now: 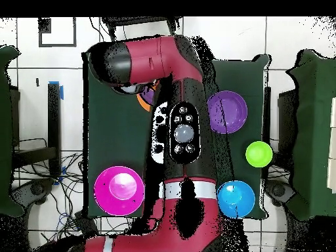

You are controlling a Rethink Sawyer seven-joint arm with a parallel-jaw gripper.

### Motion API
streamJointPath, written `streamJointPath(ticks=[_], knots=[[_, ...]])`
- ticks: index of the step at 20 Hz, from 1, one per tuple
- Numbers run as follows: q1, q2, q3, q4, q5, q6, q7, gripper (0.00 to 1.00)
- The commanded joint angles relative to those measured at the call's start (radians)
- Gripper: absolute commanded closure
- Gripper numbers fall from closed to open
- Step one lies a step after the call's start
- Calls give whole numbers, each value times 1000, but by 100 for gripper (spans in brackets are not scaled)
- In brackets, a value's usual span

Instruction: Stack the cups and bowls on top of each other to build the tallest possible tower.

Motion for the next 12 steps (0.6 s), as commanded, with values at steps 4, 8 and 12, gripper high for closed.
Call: streamJointPath(ticks=[4, 8, 12], knots=[[-20, 57, 66, 94, -90, -98, -226, 0], [-11, 50, 55, 95, -94, -96, -211, 0], [-3, 41, 47, 97, -89, -90, -199, 0]])
